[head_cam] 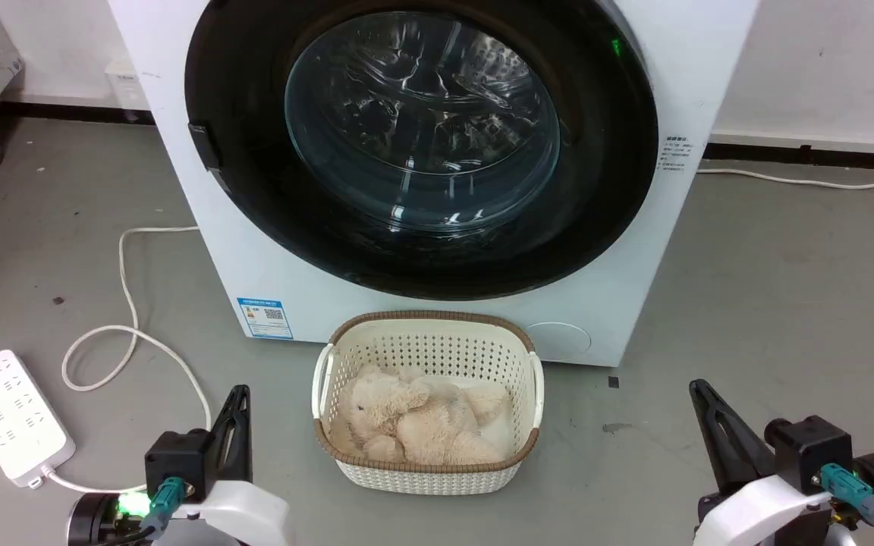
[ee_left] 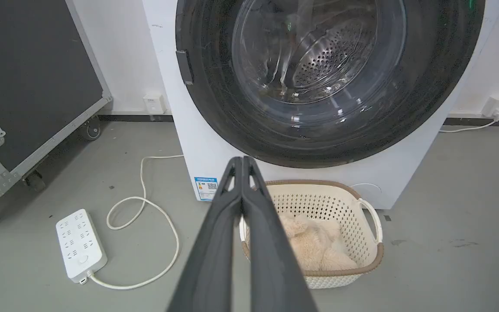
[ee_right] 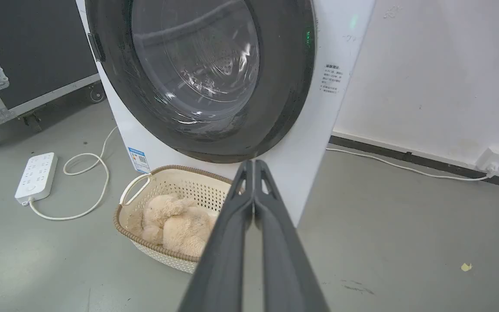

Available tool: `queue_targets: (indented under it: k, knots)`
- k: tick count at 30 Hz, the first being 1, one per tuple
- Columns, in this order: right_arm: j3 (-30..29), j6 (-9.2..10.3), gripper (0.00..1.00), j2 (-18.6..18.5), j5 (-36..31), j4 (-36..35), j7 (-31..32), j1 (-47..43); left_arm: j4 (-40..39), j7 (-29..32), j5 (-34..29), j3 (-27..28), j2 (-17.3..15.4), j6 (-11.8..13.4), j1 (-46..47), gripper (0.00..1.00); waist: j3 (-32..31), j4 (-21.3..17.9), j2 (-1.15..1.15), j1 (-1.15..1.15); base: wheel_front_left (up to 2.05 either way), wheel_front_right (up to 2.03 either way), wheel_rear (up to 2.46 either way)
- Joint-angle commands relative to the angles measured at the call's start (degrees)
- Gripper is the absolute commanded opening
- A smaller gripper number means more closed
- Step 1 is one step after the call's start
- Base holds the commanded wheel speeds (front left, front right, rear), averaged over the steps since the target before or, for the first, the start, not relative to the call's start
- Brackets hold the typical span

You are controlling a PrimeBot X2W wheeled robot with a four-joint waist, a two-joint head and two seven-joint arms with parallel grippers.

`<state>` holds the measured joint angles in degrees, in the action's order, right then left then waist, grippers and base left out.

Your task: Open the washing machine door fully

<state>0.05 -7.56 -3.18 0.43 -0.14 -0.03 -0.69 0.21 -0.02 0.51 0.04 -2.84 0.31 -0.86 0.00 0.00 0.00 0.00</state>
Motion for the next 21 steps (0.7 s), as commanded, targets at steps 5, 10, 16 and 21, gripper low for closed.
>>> queue_targets:
  k: [5,10,16,21]
  knots:
    - [0.0,0.08,0.00,0.3,-0.4,0.1,0.0,0.7,-0.2,0.0,-0.5,0.0,0.0,-0.3,0.9,0.00,0.0,0.0,0.00,0.00,0.00,0.00,0.00]
    - [0.0,0.08,0.00,0.3,-0.4,0.1,0.0,0.7,-0.2,0.0,-0.5,0.0,0.0,-0.3,0.9,0.00,0.0,0.0,0.00,0.00,0.00,0.00,0.00]
    - [0.0,0.08,0.00,0.3,-0.4,0.1,0.0,0.7,-0.2,0.0,-0.5,0.0,0.0,-0.3,0.9,0.00,0.0,0.0,0.00,0.00,0.00,0.00,0.00]
    - [0.0,0.08,0.00,0.3,-0.4,0.1,0.0,0.7,-0.2,0.0,-0.5,0.0,0.0,-0.3,0.9,0.00,0.0,0.0,0.00,0.00,0.00,0.00,0.00]
